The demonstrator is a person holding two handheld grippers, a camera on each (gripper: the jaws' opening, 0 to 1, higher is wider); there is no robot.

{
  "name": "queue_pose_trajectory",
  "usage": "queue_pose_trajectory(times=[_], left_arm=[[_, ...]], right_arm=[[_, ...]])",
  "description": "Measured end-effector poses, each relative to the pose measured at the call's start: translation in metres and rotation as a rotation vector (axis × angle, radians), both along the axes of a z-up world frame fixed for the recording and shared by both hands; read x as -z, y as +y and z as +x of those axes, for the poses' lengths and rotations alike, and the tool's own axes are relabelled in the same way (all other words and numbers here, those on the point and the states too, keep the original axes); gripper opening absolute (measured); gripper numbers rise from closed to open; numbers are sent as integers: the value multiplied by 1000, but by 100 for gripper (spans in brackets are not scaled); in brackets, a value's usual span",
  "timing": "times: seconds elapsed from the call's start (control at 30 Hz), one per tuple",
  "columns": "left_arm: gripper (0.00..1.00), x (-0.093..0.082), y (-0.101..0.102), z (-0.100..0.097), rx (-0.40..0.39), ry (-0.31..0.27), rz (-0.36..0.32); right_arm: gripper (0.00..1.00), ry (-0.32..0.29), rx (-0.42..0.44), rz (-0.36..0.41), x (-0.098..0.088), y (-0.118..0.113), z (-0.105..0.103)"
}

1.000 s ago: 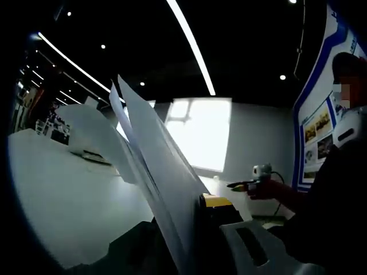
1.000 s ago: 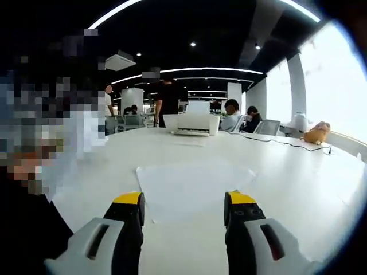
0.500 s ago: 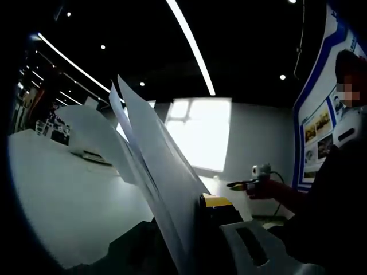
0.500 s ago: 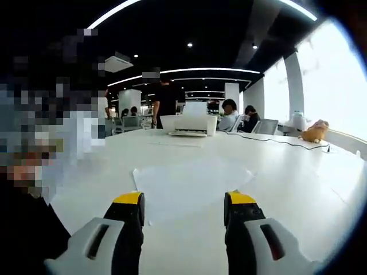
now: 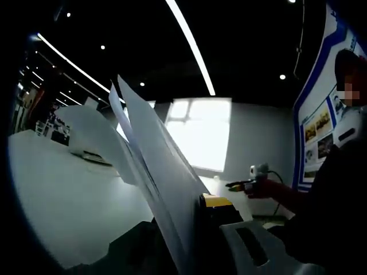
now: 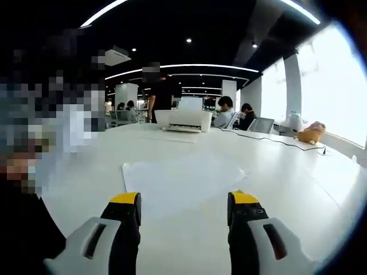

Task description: Organize the stack of printing papers by aligning and flattening the scattered papers on the table

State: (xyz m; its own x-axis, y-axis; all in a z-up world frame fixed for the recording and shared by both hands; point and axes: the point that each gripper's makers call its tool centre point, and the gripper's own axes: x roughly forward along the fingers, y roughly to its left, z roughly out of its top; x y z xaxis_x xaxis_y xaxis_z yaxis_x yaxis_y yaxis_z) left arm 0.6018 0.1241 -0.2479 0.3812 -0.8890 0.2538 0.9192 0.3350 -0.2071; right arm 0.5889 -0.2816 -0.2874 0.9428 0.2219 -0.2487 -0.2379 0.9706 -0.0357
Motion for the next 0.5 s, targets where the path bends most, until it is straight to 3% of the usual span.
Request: queue_pose_trajectory(times=[0.5], left_arm=[[9,0,0,0,-2,0,3]], right_arm=[[57,-8,20,-9,-10,-11,8]])
